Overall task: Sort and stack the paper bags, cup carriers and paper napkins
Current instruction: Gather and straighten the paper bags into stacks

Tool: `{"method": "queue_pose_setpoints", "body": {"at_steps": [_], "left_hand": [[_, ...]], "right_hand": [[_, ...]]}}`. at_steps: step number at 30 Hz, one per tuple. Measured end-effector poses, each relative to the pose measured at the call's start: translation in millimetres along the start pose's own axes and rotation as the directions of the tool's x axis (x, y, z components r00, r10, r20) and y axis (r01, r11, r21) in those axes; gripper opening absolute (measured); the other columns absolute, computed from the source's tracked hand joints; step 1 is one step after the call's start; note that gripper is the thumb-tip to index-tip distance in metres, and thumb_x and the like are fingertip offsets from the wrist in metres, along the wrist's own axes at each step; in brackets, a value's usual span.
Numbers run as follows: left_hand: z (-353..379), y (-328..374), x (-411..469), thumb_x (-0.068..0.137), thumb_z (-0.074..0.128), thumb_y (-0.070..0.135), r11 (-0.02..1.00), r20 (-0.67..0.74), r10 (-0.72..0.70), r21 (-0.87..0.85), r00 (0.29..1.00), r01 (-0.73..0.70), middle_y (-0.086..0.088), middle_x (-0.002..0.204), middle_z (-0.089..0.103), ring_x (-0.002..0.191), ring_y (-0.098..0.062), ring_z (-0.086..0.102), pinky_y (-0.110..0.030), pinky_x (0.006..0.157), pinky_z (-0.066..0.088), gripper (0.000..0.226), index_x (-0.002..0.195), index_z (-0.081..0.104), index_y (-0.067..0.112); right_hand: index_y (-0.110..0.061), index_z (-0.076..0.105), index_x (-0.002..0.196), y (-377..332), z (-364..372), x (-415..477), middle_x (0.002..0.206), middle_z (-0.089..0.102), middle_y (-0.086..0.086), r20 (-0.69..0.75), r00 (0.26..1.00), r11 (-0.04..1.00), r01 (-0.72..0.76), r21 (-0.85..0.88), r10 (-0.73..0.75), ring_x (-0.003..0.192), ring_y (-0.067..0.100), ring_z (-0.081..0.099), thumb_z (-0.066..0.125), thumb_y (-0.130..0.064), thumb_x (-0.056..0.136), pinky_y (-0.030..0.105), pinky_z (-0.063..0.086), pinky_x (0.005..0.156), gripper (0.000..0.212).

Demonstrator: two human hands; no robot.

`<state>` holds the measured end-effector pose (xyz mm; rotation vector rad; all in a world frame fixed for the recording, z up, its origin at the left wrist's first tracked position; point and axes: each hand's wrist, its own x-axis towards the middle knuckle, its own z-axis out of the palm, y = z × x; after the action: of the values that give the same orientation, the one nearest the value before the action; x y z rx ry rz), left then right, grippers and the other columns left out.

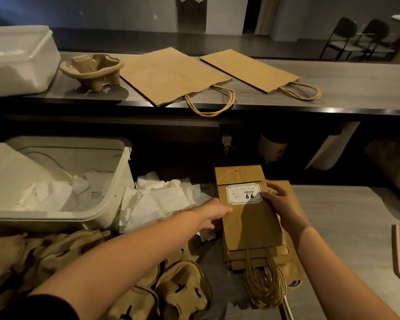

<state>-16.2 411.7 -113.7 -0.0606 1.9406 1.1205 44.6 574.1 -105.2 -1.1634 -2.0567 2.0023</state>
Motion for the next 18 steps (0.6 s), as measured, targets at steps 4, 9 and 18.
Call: {"method": "queue_pose_setpoints", "body": {"at_steps": [4, 9, 18], "left_hand": [[-2.2, 5.0, -5.1, 0.096, 0.052, 0.022, 0.996, 0.002, 0.009, -0.086, 1.0, -0.009, -0.009, 0.155, 0.022, 0.142, -0.03, 0.02, -0.048, 0.112, 0.023, 0.065, 0.148, 0.014, 0.011], [1.9, 13.3, -14.5, 0.095, 0.052, 0.036, 0.971, -0.057, 0.079, -0.223, 0.995, -0.089, -0.007, 0.144, 0.041, 0.132, -0.025, 0.037, -0.035, 0.107, 0.031, 0.062, 0.145, 0.022, 0.012], [6.2, 2.8, -34.9, 0.092, 0.057, 0.036, 0.851, -0.172, 0.151, -0.478, 0.973, -0.217, -0.007, 0.136, 0.049, 0.12, -0.027, 0.048, -0.041, 0.096, 0.045, 0.067, 0.147, 0.018, 0.03]], "right_hand": [[-0.021, 0.046, 0.134, -8.9, -1.1, -2.4, 0.109, 0.056, 0.01, 0.037, 0.999, 0.996, 0.043, -0.073, -0.04, 0.078, 0.016, 0.058, 0.056, -0.015, 0.093, 0.023, 0.046, 0.058, 0.043], [-0.018, 0.045, 0.137, -12.0, 1.6, -8.1, 0.117, 0.06, 0.011, 0.055, 0.997, 0.999, 0.049, 0.005, -0.049, 0.085, 0.019, 0.06, 0.055, -0.015, 0.093, 0.03, 0.052, 0.068, 0.046], [-0.015, 0.046, 0.134, -29.8, 7.0, -20.1, 0.106, 0.061, 0.01, 0.067, 0.994, 0.991, 0.073, 0.108, -0.08, 0.092, 0.027, 0.061, 0.064, -0.019, 0.087, 0.039, 0.053, 0.078, 0.05]]}}
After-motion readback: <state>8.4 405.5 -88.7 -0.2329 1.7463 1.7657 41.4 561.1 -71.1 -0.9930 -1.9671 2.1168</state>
